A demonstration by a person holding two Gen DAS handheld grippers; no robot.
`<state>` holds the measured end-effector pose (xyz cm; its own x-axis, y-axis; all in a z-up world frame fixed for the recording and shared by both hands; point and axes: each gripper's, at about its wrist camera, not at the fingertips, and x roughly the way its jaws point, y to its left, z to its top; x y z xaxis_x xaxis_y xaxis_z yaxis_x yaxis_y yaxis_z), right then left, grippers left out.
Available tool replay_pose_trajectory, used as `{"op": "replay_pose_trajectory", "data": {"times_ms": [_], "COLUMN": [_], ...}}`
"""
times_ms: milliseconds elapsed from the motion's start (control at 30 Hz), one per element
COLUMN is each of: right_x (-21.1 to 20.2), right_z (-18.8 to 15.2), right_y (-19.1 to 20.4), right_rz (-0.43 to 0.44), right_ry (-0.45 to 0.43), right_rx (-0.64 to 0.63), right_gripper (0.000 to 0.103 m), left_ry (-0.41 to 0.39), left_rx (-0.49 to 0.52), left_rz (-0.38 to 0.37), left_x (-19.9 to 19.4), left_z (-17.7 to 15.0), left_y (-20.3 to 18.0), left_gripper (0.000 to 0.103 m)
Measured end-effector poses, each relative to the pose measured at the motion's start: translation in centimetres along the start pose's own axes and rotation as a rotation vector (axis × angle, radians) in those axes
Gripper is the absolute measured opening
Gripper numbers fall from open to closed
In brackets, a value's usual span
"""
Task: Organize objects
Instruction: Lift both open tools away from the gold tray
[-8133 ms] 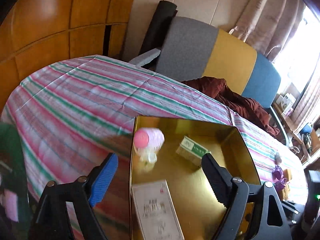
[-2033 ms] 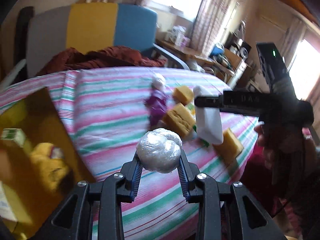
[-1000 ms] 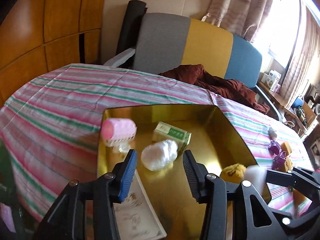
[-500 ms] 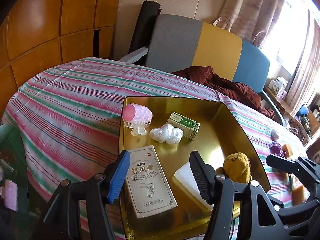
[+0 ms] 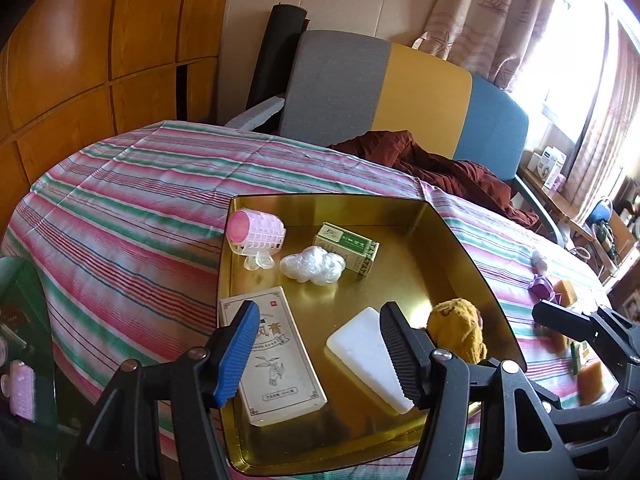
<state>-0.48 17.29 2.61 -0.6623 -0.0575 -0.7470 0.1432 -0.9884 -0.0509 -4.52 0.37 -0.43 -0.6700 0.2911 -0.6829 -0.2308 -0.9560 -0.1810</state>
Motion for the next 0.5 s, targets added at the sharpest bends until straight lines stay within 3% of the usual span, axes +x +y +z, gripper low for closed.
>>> {"op": "replay_pose_trajectory", "data": {"times_ms": [500], "right_x": [-0.8], "right_z": [-1.0], "right_y": [-1.5], "right_rz": [-0.046], "right_ry": [-0.016], "right_rx": [0.034], "right_gripper": [0.082], "left_ry": [0.003], "left_rx": [0.044], "left_rz": [-0.024], "left_x": [-0.4], "left_z": [0.0], "left_y": [-2.0], "left_gripper": [0.065]}}
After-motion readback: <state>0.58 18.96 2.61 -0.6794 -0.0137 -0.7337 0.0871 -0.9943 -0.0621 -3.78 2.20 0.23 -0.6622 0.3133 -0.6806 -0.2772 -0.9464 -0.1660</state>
